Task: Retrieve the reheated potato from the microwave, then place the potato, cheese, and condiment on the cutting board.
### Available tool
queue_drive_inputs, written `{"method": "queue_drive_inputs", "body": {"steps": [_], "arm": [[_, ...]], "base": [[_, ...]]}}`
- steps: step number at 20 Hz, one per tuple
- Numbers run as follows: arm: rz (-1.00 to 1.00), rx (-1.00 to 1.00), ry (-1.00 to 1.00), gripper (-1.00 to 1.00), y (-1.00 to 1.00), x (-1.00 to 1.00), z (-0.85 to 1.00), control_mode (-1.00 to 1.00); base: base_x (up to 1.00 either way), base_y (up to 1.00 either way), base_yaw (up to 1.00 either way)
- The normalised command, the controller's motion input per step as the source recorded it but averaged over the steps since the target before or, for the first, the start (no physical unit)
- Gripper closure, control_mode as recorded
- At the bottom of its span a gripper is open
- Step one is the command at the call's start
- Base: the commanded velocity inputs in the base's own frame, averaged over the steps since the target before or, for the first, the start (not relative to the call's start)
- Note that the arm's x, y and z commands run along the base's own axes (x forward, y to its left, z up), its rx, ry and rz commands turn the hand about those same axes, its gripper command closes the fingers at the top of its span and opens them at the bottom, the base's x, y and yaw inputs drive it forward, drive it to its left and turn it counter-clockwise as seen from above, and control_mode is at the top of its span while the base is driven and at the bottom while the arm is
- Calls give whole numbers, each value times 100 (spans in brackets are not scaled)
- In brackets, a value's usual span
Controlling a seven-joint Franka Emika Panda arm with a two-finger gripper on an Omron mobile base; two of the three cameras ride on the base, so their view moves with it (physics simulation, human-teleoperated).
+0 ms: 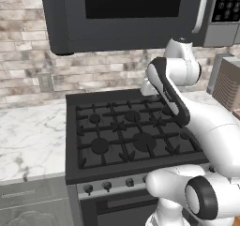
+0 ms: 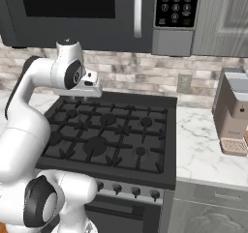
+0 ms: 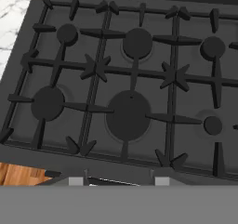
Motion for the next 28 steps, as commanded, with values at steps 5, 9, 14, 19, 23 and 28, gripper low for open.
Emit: {"method": "queue_drive_inputs", "body": {"steps": [5, 9, 14, 19, 23, 28], "arm": [[-4, 0, -8, -100, -5, -23, 0, -100], [-13, 11, -25, -100, -21, -29, 3, -100], [-11, 12, -30, -100, -23, -17, 16, -100], [-10, 13, -27, -100, -25, -17, 28, -100], [-12, 13, -17, -100, -24, -12, 38, -100], [-8, 11, -8, -100, -23, -7, 45, -100]], "base": [[0, 0, 0], [0, 0, 0], [0, 0, 0], [0, 0, 0], [0, 0, 0], [0, 0, 0]]}}
